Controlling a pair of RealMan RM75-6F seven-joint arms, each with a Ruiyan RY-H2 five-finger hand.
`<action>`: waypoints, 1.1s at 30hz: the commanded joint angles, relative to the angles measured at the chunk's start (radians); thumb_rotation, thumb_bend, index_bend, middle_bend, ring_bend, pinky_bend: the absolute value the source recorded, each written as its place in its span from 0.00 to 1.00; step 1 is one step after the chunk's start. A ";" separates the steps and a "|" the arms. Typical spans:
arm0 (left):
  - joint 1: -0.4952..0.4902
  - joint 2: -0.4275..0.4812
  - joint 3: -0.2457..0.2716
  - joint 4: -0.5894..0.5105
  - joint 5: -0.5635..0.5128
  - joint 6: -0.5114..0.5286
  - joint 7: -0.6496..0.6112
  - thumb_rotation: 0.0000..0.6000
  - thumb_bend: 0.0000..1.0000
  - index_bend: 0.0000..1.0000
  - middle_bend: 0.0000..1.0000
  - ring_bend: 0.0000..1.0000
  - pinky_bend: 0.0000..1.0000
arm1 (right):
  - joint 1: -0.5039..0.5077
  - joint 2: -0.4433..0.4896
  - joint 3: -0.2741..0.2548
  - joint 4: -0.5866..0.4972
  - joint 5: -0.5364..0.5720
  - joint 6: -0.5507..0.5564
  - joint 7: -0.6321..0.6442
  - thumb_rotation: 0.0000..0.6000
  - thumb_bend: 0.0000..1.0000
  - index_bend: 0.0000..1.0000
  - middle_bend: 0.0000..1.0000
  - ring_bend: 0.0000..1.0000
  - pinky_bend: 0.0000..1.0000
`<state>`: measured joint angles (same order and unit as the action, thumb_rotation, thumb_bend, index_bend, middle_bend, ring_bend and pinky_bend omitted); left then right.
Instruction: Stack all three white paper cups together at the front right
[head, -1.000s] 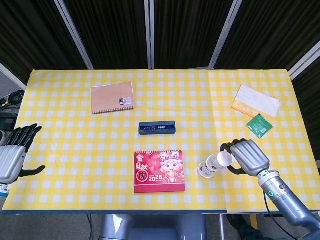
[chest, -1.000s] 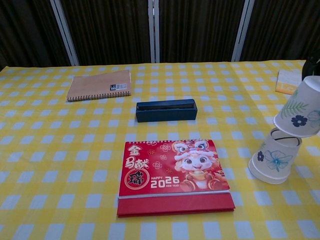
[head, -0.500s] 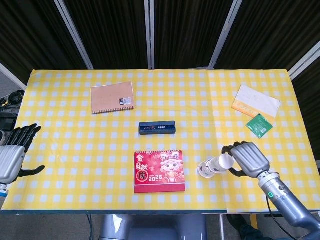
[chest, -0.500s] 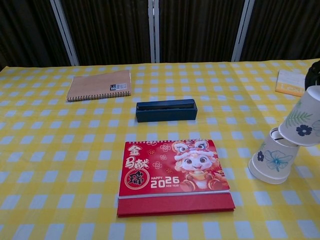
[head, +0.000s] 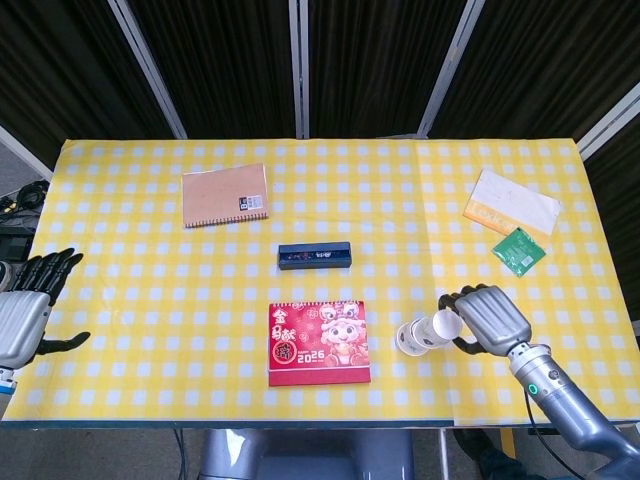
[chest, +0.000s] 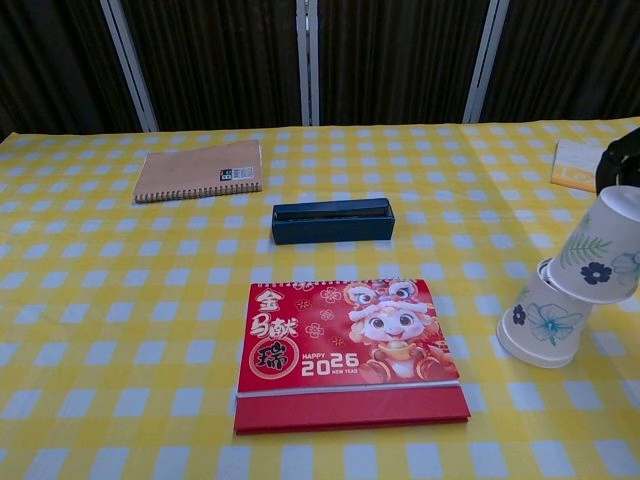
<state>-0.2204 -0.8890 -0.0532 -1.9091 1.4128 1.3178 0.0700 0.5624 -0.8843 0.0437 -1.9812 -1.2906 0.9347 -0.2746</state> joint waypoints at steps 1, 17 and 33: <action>0.000 0.000 0.000 0.000 -0.001 -0.001 0.000 1.00 0.00 0.00 0.00 0.00 0.00 | 0.001 -0.003 0.001 0.003 0.003 -0.002 -0.003 1.00 0.27 0.45 0.48 0.38 0.43; 0.000 0.001 0.000 0.000 0.003 -0.001 -0.001 1.00 0.00 0.00 0.00 0.00 0.00 | 0.002 -0.014 0.005 -0.003 0.001 0.000 -0.019 1.00 0.27 0.45 0.47 0.38 0.43; 0.000 0.002 -0.002 0.002 0.001 -0.003 -0.009 1.00 0.00 0.00 0.00 0.00 0.00 | 0.014 -0.020 -0.014 -0.001 0.017 -0.049 -0.031 1.00 0.22 0.22 0.16 0.17 0.36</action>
<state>-0.2202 -0.8872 -0.0553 -1.9067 1.4133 1.3144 0.0612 0.5777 -0.9026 0.0307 -1.9839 -1.2718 0.8848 -0.3056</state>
